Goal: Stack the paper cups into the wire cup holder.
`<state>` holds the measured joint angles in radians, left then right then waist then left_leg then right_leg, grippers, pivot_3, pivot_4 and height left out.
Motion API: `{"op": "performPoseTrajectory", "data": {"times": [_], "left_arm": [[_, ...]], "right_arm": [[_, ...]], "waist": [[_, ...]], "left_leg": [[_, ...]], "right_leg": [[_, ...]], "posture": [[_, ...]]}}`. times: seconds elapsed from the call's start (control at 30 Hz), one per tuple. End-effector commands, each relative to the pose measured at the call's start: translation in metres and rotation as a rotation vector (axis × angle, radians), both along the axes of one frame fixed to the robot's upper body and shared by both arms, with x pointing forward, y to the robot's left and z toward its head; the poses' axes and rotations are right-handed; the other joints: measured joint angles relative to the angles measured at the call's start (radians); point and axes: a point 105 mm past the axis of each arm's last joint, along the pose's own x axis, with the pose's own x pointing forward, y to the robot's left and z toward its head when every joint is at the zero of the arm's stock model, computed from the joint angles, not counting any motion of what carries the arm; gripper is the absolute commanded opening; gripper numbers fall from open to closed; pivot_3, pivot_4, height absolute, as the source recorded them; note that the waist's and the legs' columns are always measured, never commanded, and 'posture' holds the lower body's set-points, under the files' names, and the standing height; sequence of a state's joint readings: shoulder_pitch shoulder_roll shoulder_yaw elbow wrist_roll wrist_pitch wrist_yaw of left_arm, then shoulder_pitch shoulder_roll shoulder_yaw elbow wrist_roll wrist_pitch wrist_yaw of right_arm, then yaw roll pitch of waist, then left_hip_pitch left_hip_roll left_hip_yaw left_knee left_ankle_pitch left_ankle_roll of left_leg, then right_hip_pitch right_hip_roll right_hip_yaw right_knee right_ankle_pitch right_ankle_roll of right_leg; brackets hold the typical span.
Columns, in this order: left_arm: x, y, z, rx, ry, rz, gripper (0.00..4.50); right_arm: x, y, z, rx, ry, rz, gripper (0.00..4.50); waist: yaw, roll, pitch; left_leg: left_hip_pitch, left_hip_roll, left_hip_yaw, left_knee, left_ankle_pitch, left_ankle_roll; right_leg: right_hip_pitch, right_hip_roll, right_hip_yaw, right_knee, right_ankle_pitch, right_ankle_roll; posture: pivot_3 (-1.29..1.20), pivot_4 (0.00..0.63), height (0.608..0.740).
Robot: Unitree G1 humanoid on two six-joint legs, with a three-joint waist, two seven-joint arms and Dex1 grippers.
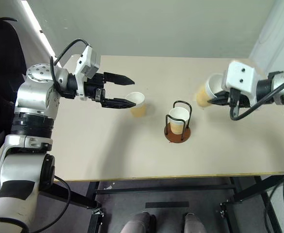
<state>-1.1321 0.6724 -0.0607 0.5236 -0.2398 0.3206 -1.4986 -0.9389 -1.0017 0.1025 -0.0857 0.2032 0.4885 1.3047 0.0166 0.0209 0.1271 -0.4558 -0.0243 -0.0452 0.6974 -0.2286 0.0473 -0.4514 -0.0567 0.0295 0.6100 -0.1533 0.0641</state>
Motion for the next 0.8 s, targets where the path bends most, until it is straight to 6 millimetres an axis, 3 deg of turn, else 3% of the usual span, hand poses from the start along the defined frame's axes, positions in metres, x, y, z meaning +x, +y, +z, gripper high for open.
{"op": "performPoseTrajectory", "data": {"times": [0.03, 0.3, 0.57, 0.8], "left_arm": [[-0.013, -0.003, 0.011, 0.012, -0.049, -0.077, 4.50], [-0.017, -0.001, 0.012, 0.028, -0.047, -0.088, 4.50], [-0.019, 0.002, 0.011, 0.031, -0.043, -0.081, 4.50], [-0.021, 0.002, 0.012, 0.030, -0.040, -0.077, 4.50]], "right_arm": [[-0.011, 0.030, 0.012, 0.016, -0.030, 0.119, 0.04], [-0.003, 0.051, -0.002, -0.004, 0.000, 0.178, 0.04], [0.015, 0.047, -0.018, -0.068, 0.000, 0.158, 0.04], [0.017, 0.046, -0.027, -0.096, 0.013, 0.166, 0.04]], "waist": [[-0.004, 0.000, 0.000], [-0.004, 0.000, 0.000], [-0.005, 0.000, 0.000], [-0.005, 0.000, 0.000]], "left_leg": [[0.000, 0.000, 0.000, 0.000, 0.000, -0.001], [-0.002, 0.000, -0.002, 0.000, 0.000, -0.002], [-0.002, 0.000, -0.002, 0.000, 0.000, -0.003], [-0.002, 0.000, -0.002, 0.000, 0.000, -0.003]], "right_leg": [[0.000, 0.000, 0.000, 0.000, 0.000, 0.000], [-0.001, 0.000, -0.001, 0.000, -0.001, -0.001], [-0.002, 0.000, -0.001, 0.000, -0.001, -0.002], [-0.002, 0.000, -0.001, 0.000, -0.001, -0.002]], "posture": [[0.00, 0.150, 0.740], [0.00, 0.150, 0.740], [0.00, 0.150, 0.740], [0.00, 0.150, 0.740]]}}
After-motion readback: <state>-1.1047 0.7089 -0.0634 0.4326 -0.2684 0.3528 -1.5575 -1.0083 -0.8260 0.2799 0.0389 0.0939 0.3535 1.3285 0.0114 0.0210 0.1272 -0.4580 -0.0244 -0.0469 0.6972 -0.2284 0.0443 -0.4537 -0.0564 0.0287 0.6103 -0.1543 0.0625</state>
